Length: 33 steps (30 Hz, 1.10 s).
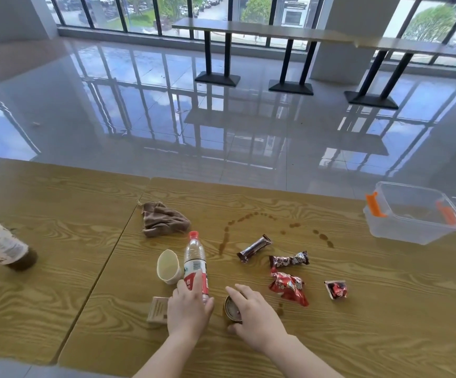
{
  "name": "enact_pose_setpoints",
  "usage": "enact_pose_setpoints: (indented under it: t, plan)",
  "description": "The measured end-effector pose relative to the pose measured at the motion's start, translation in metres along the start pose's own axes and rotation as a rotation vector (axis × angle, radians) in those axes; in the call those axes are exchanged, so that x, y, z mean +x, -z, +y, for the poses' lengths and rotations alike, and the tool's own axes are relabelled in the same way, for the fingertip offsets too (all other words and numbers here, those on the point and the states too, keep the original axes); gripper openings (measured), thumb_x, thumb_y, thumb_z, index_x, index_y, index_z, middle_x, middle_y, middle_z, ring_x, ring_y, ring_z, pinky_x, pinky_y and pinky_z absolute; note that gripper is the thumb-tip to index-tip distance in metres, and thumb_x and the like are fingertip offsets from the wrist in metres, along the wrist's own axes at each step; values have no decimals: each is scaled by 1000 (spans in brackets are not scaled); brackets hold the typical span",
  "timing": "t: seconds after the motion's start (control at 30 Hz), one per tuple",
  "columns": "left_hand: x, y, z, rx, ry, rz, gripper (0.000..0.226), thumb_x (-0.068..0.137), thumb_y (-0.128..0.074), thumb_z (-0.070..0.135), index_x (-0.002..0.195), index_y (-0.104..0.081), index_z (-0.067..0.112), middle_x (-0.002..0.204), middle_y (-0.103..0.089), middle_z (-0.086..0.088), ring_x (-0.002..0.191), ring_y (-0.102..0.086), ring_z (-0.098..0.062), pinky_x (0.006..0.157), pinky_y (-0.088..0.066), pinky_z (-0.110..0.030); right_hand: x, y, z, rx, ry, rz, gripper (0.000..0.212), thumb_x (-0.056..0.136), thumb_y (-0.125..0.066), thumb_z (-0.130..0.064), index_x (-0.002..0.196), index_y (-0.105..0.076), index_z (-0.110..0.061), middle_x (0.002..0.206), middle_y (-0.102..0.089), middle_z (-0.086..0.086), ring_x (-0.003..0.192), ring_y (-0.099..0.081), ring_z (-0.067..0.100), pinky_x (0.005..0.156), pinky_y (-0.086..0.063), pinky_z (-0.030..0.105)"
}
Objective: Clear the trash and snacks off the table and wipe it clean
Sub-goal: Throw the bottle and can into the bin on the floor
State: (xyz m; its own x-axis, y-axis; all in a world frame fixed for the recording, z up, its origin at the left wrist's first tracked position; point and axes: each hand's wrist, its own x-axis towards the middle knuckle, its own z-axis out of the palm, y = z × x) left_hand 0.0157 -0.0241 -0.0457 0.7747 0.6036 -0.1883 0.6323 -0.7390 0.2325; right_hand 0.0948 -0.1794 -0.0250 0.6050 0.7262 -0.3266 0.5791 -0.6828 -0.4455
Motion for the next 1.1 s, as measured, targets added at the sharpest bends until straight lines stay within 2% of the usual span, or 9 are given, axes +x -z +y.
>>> enact_pose_setpoints:
  t: [0.1,0.2,0.47,0.6,0.73,0.93,1.1]
  plan:
    - [1,1,6,-70,2,-8,68,88,-54,48,148,-26,33,116,-49,-6,100,-53,-23,88,-46,-32,1,-2,1,18,-2,22,80,84,-70,-25,152,-28,-28,151,-33,-8,132,-38,19,108,-37,32]
    - [1,5,7,-150,-4,12,66,84,-56,42,145,-34,30,113,-50,-7,97,-53,-26,86,-47,-35,-1,0,3,43,-10,50,78,82,-71,-25,149,-31,-26,143,-39,-8,126,-43,20,104,-40,32]
    - [-13,17,-12,-405,-76,109,67,79,-72,28,140,-46,23,101,-51,-2,83,-53,-20,72,-48,-35,-15,17,10,130,-57,219,80,80,-75,-34,149,-35,-26,140,-42,-13,127,-45,11,104,-38,23]
    - [-13,21,-19,-458,-122,123,67,78,-73,26,139,-47,25,99,-51,1,81,-53,-18,68,-47,-35,-24,20,6,138,-95,288,80,80,-76,-36,148,-36,-26,139,-43,-14,126,-45,10,102,-39,22]
    - [-8,30,-16,-476,-225,104,65,78,-73,26,137,-48,30,101,-49,4,86,-49,-16,69,-40,-31,-35,21,-4,155,-174,365,80,81,-76,-35,149,-36,-24,139,-45,-12,126,-46,11,98,-40,22]
    - [-2,37,-7,-433,-433,18,67,78,-74,25,139,-48,24,107,-53,-5,86,-46,-17,73,-40,-33,-70,11,-16,182,-338,474,79,80,-77,-37,148,-37,-24,136,-46,-10,123,-48,12,95,-42,24]
    - [-17,39,22,-437,-552,-31,68,80,-73,27,141,-45,24,107,-50,-2,87,-49,-17,73,-41,-34,-112,5,-11,192,-468,557,79,78,-77,-40,146,-39,-25,136,-47,-8,123,-49,14,94,-42,25]
